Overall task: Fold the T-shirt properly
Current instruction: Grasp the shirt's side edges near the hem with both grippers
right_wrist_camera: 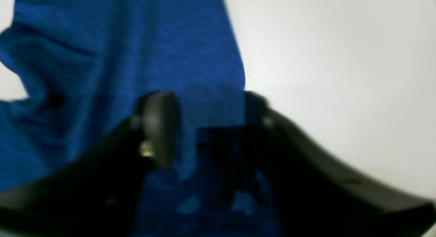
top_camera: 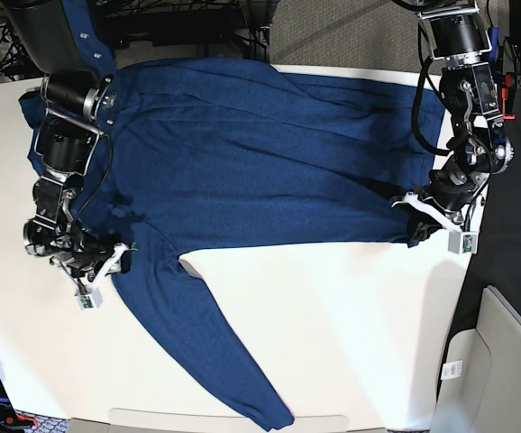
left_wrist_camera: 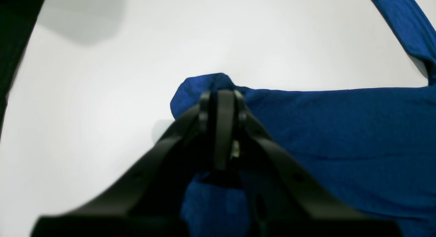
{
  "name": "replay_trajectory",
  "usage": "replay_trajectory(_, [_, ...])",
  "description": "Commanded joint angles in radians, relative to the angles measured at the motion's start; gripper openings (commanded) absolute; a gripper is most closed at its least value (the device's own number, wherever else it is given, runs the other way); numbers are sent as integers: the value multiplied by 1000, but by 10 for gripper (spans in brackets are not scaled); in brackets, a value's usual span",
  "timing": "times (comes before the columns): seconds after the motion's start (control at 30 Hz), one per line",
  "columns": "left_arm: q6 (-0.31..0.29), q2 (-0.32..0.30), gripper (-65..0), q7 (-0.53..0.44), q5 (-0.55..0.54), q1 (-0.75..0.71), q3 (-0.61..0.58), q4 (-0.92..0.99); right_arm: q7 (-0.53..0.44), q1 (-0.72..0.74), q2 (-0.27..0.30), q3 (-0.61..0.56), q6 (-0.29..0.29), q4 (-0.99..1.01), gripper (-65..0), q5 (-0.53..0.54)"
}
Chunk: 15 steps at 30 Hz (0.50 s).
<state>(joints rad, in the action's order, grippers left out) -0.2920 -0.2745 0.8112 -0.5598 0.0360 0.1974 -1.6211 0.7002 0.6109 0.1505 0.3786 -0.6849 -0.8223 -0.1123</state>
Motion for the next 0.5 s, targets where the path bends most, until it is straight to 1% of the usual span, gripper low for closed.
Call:
replay_trajectory(0.0, [-3, -10, -650, -25, -9, 17, 6, -18, 23, 2, -10, -2, -13, -6, -499, 0])
replay_trajectory(0.07, [-3, -10, -650, -25, -9, 17, 6, -18, 23, -1, -21, 1, -13, -6, -604, 0])
replay_trajectory(0.1, [-3, -10, -650, -25, -9, 17, 6, -18, 23, -1, -22, 0, -13, -6, -642, 0])
replay_trajectory(0.13, [-3, -10, -650, -25, -9, 17, 6, -18, 23, -1, -27, 0, -13, -6, -650, 0])
replay_trajectory(0.23, [-3, -10, -650, -25, -9, 17, 6, -18, 23, -4, -32, 7, -13, -27, -648, 0])
replay_trajectory(0.37, [-3, -10, -650, -25, -9, 6, 6, -18, 29, -59, -30, 7, -13, -168, -648, 1])
replay_trajectory(0.43, [-3, -10, -650, -25, -9, -3, 15, -18, 72, -85, -30, 7, -13, -248, -648, 6])
replay_trajectory(0.47, [-3, -10, -650, -25, -9, -3, 23, -20, 109, -99, -29, 7, -13, -297, -648, 21])
